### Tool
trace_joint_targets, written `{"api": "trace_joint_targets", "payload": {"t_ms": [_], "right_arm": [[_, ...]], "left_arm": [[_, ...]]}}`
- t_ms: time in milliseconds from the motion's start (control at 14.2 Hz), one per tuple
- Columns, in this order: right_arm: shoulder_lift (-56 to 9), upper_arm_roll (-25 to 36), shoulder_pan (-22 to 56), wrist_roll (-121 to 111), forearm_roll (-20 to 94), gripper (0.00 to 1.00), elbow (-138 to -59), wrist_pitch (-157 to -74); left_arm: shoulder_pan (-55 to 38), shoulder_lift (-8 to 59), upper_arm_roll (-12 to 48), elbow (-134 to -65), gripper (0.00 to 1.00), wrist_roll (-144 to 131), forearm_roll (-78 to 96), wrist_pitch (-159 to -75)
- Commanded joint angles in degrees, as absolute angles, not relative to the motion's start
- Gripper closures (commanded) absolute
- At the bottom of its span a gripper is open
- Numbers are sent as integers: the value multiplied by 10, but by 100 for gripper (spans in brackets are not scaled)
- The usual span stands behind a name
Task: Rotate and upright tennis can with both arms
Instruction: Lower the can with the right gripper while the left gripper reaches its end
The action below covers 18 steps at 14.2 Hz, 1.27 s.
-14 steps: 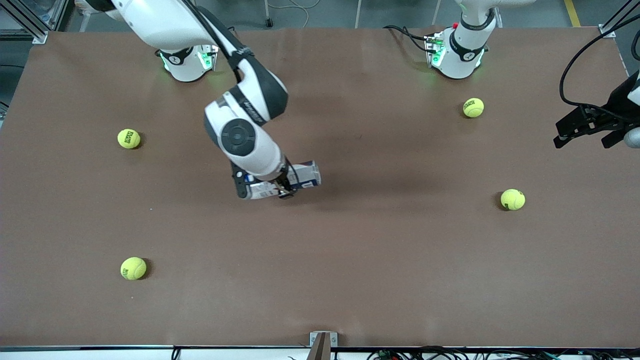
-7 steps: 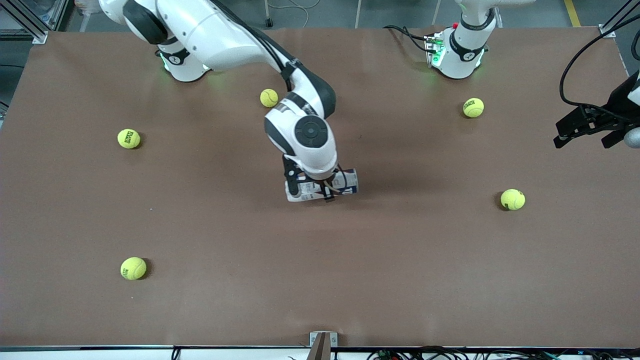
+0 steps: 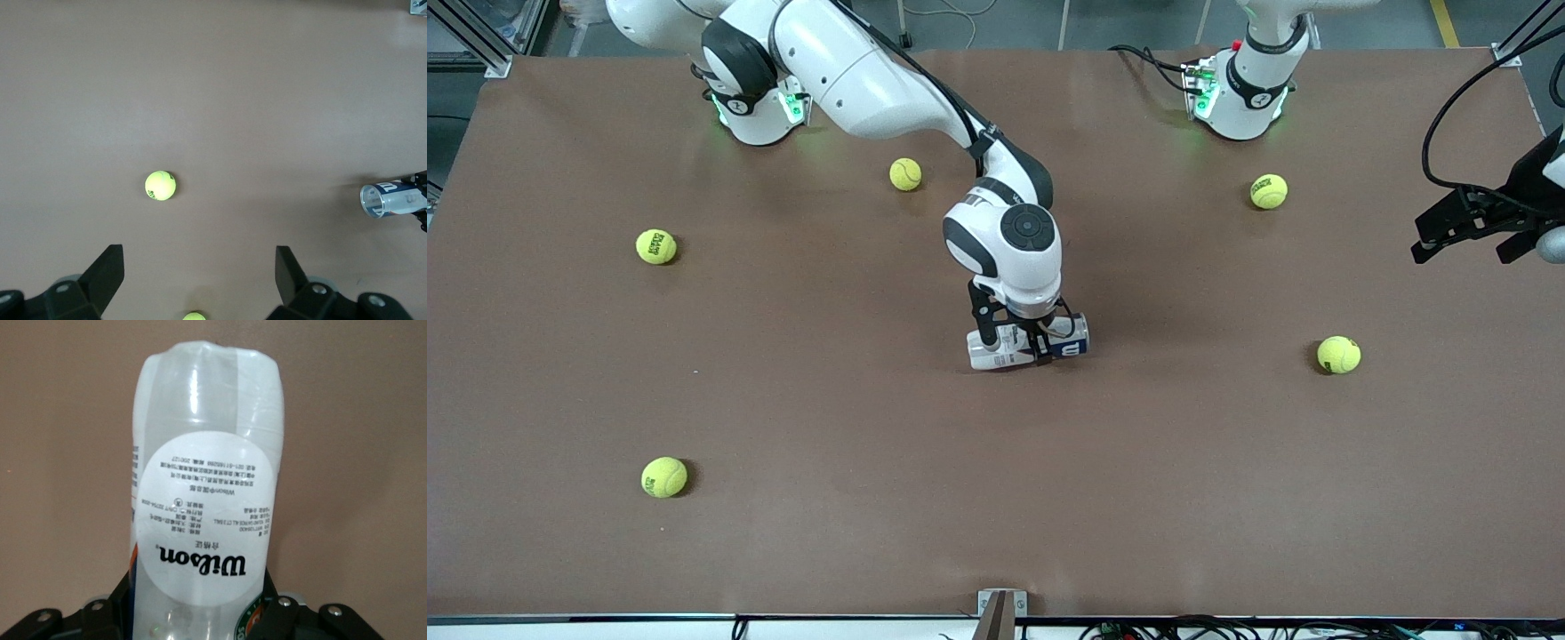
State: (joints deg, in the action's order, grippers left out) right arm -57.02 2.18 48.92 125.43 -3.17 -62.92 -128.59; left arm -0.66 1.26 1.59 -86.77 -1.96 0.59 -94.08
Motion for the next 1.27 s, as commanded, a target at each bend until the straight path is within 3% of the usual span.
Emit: {"api": "trace_joint_targets", "payload": {"t_ms": [0, 493, 704, 1196], "right_arm": [[-590, 46, 508, 1269, -41, 28, -611, -1317], [-610, 46, 508, 1304, -41, 26, -611, -1364], [-612, 47, 509, 1305, -41, 0, -611, -1362], [-607, 47, 514, 1310, -41, 0, -610, -1341]], "left_arm": [[-4, 11, 20, -867, 0, -16, -3, -933], [-5, 45, 23, -869, 0, -11, 3, -933], [-20, 82, 30, -870, 0, -14, 5, -931], [-89, 179, 39, -896, 0, -87, 63, -926]]}}
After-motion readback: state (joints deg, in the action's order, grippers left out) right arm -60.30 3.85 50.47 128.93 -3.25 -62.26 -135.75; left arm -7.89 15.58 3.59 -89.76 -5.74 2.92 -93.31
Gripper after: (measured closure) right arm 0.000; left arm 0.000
